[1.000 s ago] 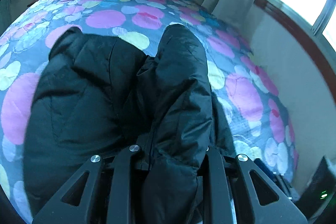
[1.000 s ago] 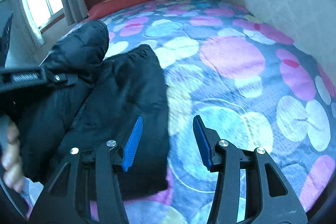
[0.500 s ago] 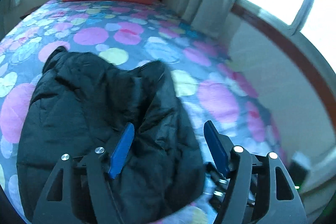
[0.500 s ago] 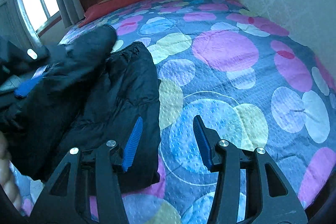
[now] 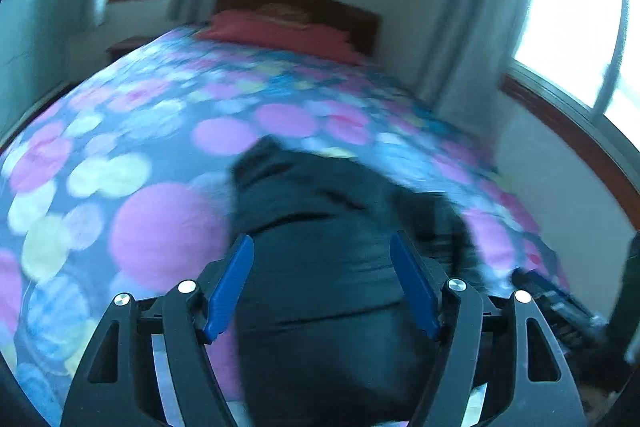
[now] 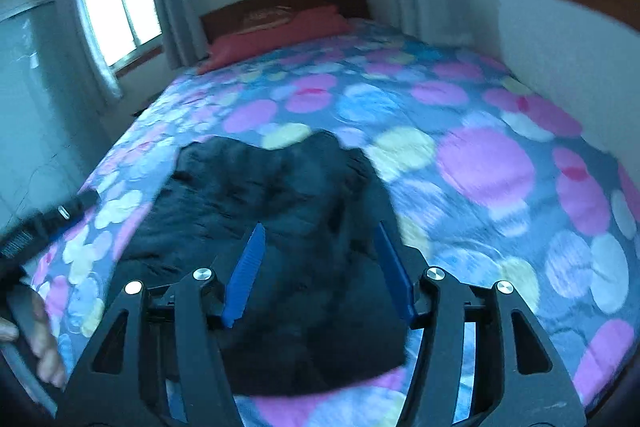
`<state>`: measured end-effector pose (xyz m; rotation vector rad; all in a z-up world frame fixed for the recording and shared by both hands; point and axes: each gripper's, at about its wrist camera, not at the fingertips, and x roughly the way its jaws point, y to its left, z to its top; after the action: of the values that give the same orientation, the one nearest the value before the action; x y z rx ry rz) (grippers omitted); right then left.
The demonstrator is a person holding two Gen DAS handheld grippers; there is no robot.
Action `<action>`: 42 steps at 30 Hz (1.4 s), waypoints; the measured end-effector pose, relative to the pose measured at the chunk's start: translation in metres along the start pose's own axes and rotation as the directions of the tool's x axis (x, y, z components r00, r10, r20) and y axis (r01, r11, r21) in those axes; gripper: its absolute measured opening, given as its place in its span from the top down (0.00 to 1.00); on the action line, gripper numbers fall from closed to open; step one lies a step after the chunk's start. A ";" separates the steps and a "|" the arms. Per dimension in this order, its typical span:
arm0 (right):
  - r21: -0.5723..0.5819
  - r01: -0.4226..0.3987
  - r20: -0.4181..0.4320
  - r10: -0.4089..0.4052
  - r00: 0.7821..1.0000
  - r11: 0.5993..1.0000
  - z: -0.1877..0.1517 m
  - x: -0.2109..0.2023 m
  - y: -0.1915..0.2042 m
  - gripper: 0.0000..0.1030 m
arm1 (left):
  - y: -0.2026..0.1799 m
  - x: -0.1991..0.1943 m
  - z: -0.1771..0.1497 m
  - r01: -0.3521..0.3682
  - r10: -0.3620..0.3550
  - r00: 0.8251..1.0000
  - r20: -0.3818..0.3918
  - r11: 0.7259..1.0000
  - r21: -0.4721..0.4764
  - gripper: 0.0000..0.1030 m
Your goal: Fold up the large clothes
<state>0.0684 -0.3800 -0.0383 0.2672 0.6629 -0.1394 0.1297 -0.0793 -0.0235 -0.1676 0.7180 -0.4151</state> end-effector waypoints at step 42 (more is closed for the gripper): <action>-0.002 0.076 -0.202 -0.075 0.977 0.997 -0.039 0.128 -0.034 0.91 | -0.014 0.102 -0.053 0.021 -0.013 0.982 -0.188 0.999 0.040 0.30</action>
<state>0.1378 -0.4064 -0.1542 0.2637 0.8747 -0.1888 0.1589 -0.1357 -0.1207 -0.0957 0.8927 -0.4665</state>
